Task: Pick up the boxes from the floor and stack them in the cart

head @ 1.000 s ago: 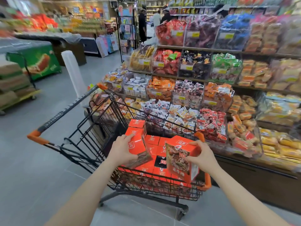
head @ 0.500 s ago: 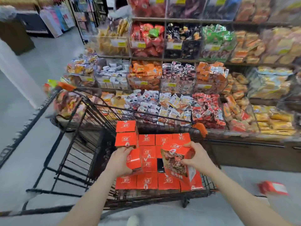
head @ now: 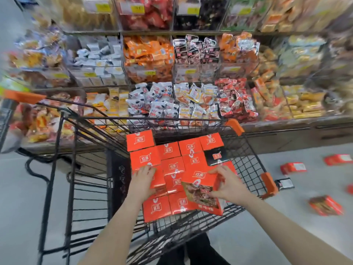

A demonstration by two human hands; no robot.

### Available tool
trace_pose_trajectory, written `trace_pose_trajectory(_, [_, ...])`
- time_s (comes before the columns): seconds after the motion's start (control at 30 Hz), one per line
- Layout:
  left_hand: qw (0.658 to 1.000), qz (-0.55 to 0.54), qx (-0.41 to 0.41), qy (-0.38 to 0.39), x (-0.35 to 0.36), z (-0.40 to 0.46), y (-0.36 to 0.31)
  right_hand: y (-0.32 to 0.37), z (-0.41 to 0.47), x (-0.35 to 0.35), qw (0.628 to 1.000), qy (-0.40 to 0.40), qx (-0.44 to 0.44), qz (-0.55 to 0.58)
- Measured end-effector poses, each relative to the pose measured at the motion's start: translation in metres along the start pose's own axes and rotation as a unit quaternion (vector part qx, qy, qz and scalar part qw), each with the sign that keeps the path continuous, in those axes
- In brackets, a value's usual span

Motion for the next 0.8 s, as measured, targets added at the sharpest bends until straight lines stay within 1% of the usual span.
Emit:
trace_pose_trajectory(0.07, [0.999, -0.027, 0.013, -0.011, -0.005, -0.002, -0.003, 0.007, 0.004, 0.007, 1.000, 0.016, -0.009, 0.002])
trace_pose_trajectory(0.1, [0.998, -0.058, 0.011, -0.035, -0.010, -0.007, -0.004, 0.012, 0.006, 0.011, 0.999, 0.027, -0.018, 0.005])
trace_pose_trajectory(0.17, [0.981, -0.175, -0.014, -0.081, -0.015, -0.023, -0.002, 0.022, 0.012, 0.021, 0.998, 0.056, -0.037, 0.005])
trace_pose_trajectory(0.2, [0.965, -0.249, -0.035, -0.078, -0.013, -0.033, -0.001, 0.027, 0.015, 0.027, 0.996, 0.075, -0.048, 0.005])
trace_pose_trajectory(0.23, [0.946, -0.317, -0.050, -0.046, -0.006, -0.041, -0.005, 0.031, 0.018, 0.034, 0.994, 0.094, -0.055, 0.007])
trace_pose_trajectory(0.27, [0.927, -0.370, -0.060, 0.012, 0.006, -0.048, -0.012, 0.037, 0.021, 0.040, 0.992, 0.110, -0.064, 0.008])
trace_pose_trajectory(0.3, [0.905, -0.414, -0.070, 0.066, 0.019, -0.055, -0.020, 0.044, 0.024, 0.048, 0.990, 0.123, -0.073, 0.009])
trace_pose_trajectory(0.33, [0.884, -0.450, -0.081, 0.101, 0.030, -0.062, -0.025, 0.050, 0.026, 0.056, 0.987, 0.140, -0.075, 0.010])
trace_pose_trajectory(0.37, [0.863, -0.485, -0.087, 0.111, 0.037, -0.068, -0.027, 0.055, 0.029, 0.063, 0.985, 0.154, -0.078, 0.016])
trace_pose_trajectory(0.4, [0.850, -0.506, -0.096, 0.110, 0.042, -0.072, -0.024, 0.059, 0.033, 0.071, 0.982, 0.167, -0.078, 0.029])
trace_pose_trajectory(0.43, [0.839, -0.522, -0.107, 0.107, 0.047, -0.075, -0.019, 0.062, 0.036, 0.079, 0.980, 0.180, -0.078, 0.036])
trace_pose_trajectory(0.47, [0.835, -0.527, -0.118, 0.103, 0.051, -0.078, -0.013, 0.066, 0.039, 0.086, 0.977, 0.192, -0.082, 0.031])
trace_pose_trajectory(0.6, [0.839, -0.516, -0.157, 0.066, 0.063, -0.092, 0.009, 0.071, 0.055, 0.120, 0.972, 0.214, -0.095, -0.034])
trace_pose_trajectory(0.67, [0.848, -0.500, -0.168, 0.048, 0.067, -0.095, 0.017, 0.072, 0.063, 0.136, 0.968, 0.210, -0.112, -0.074])
trace_pose_trajectory(0.73, [0.855, -0.483, -0.186, 0.037, 0.071, -0.097, 0.024, 0.074, 0.069, 0.148, 0.962, 0.193, -0.149, -0.126])
trace_pose_trajectory(0.8, [0.854, -0.482, -0.194, 0.032, 0.077, -0.095, 0.030, 0.078, 0.070, 0.156, 0.954, 0.176, -0.174, -0.170])
Point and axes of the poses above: each hand's wrist, its own z-axis towards the middle knuckle, its own x-axis out of the palm, y = z × x, the point moved 9 cm from there along z, towards the middle knuckle, and after that the axes turned 11 degrees about y, right-handed, at the moved point
